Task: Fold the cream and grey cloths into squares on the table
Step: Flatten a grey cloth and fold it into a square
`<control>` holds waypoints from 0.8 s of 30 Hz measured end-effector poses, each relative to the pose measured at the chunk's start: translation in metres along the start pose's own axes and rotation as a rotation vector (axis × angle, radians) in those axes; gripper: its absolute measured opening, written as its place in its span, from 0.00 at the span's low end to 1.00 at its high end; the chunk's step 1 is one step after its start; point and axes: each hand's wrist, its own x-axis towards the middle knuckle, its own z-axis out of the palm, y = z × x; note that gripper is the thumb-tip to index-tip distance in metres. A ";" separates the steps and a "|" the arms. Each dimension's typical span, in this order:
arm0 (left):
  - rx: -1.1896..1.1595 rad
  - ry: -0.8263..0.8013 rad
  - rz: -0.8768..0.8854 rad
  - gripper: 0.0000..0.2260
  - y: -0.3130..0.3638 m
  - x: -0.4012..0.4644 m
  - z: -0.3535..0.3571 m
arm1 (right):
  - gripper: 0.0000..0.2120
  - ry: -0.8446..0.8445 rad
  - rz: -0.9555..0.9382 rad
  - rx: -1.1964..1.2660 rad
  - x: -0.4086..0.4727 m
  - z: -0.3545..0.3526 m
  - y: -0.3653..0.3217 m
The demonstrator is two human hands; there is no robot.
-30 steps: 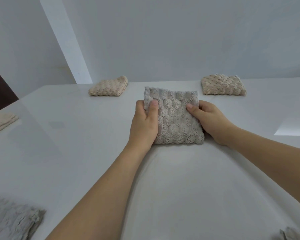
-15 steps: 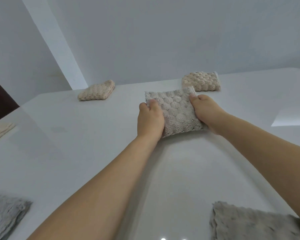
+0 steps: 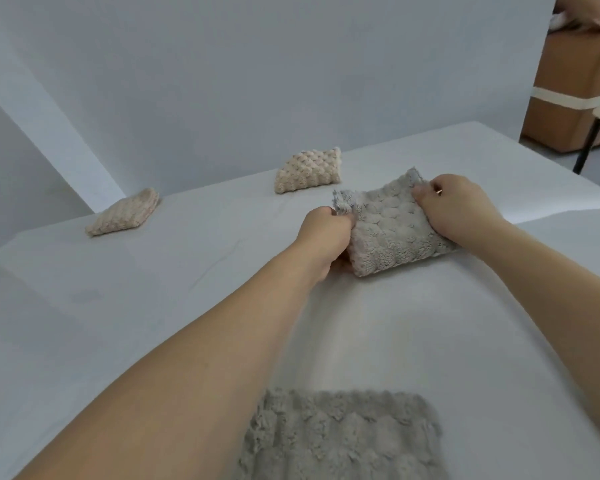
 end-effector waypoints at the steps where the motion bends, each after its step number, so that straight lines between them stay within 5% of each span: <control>1: 0.045 0.010 0.015 0.05 0.001 0.002 0.012 | 0.17 0.034 -0.009 -0.029 0.000 -0.006 0.008; 7: 0.433 0.098 0.117 0.06 0.009 0.021 0.052 | 0.13 0.128 -0.109 -0.127 0.001 -0.014 0.025; 14: 0.759 0.236 0.327 0.08 0.005 0.022 0.059 | 0.16 0.144 -0.059 0.055 0.009 -0.016 0.032; 24: 0.821 0.361 0.332 0.10 -0.001 0.019 0.069 | 0.13 0.030 0.057 0.062 0.015 -0.015 0.033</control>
